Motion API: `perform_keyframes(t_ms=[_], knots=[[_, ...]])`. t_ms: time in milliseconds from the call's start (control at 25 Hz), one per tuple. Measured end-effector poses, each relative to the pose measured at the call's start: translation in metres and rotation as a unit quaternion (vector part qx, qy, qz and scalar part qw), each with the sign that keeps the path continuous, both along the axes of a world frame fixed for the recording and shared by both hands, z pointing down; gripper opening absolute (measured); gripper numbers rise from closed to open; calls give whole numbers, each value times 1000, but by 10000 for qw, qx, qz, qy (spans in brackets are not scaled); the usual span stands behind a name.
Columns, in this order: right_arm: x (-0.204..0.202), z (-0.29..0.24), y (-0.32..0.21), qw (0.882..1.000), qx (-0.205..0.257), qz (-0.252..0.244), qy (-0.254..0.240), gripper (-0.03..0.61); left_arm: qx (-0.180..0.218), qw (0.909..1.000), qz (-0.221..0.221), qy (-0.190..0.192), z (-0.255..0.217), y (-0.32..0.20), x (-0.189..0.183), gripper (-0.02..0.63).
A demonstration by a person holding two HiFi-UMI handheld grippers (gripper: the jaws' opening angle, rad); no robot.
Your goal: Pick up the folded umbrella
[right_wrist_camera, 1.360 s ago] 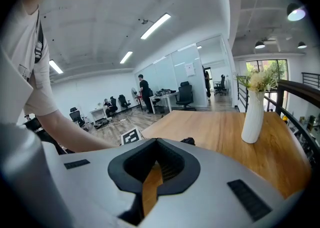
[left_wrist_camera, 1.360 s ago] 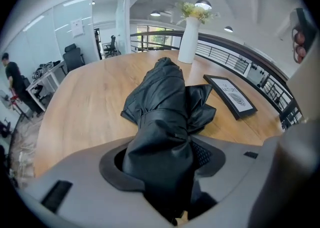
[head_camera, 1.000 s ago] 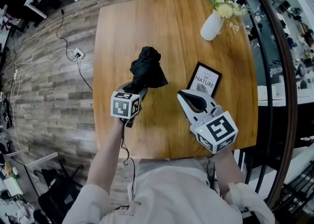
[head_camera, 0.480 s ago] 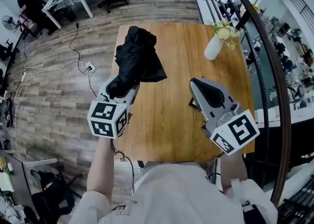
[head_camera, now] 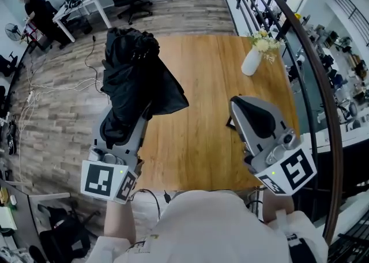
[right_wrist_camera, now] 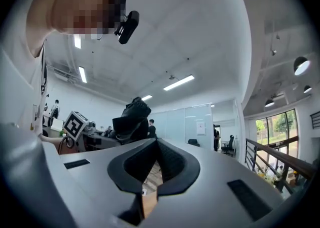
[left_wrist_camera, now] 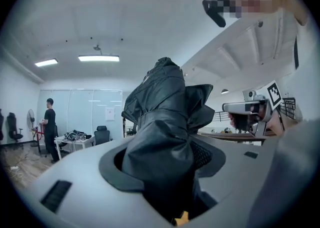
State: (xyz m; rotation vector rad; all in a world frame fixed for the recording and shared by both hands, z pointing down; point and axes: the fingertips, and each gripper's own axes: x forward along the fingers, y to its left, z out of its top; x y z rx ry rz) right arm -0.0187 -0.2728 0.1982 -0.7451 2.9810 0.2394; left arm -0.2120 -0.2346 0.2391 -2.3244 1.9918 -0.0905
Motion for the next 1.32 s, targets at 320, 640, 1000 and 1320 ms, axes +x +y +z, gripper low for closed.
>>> perform_keyframes(t_ms=[320,640,1000,1320], knots=[[-5,24,29,9998,-45,-85,169,29,351,9993,54,-140,4,48,0,258],[-10,27,19,9983,-333,-180,448,29,197,9998,3,58,13,50,3,259],[-4,38,16,9973,-434,-197,560,29,-270,9947,-181,976,37,45,-5,259],[-5,45,23,9976,-398,-192,536,29,-269,9972,-302,629,43,55,-10,259]])
